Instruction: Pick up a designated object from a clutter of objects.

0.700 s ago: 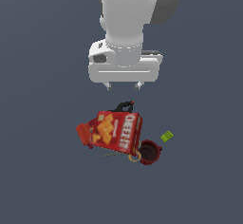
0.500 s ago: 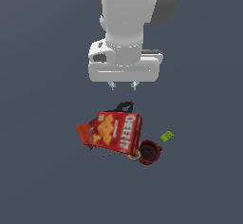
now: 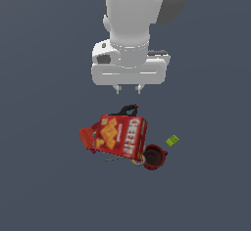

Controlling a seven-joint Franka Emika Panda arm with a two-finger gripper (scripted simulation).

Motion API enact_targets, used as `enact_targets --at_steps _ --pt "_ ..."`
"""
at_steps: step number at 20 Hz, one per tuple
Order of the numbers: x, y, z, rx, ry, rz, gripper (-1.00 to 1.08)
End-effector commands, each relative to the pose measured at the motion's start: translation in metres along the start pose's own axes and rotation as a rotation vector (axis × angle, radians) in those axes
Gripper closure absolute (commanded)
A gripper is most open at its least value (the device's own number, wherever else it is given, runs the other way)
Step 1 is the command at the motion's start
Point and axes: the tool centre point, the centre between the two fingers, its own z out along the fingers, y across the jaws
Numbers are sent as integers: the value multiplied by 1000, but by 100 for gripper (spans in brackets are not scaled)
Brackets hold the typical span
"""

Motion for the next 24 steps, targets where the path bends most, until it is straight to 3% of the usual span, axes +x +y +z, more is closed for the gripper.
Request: enact_targets --at_steps 1,10,24 --pt "4 -2 5 -6 1 -26 -20" --pt "32 -21 45 -50 11 -234 -20" --pt "82 -86 161 -113 31 -784 -20"
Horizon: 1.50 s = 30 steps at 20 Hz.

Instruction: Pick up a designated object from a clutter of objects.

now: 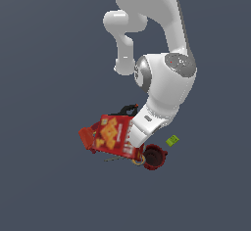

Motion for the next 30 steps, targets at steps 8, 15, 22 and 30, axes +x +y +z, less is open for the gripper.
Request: enact_targets --at_steps 8,15,22,30 --pt "32 -24 52 -15 23 -247 -20" --pt "39 -31 64 -16 29 -300 -20" --pt "38 -30 76 -16 28 -297 -20" --pt "39 -31 94 -16 29 -301 108"
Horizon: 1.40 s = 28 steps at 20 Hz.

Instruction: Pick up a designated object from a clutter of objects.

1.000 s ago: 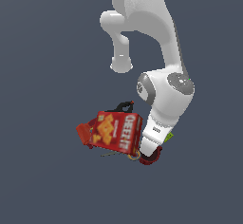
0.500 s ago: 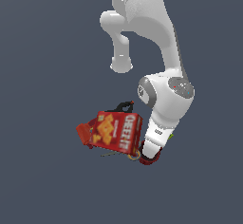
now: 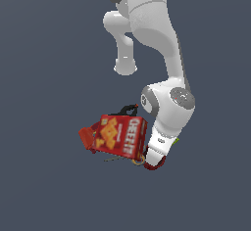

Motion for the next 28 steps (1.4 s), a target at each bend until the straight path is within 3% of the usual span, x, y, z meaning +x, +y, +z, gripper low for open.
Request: enact_targets --at_steps 1,16,28 --pt "0 0 1 -1 1 0 108" --pt "-3 -1 -7 -2 1 0 108" --pt "-29 -19 -62 -3 0 0 108"
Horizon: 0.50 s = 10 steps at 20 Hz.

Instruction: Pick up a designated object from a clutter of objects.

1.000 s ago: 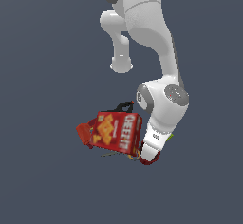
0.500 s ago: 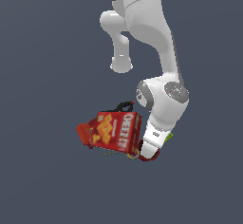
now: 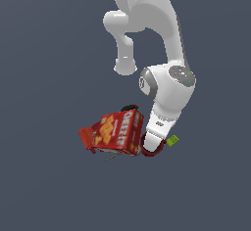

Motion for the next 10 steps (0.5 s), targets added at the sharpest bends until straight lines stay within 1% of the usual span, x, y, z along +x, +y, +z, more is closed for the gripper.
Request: enact_targets --at_steps 1,10 --pt "-7 -4 -19 -4 3 1 108" --pt "-39 -26 -89 -5 2 0 108"
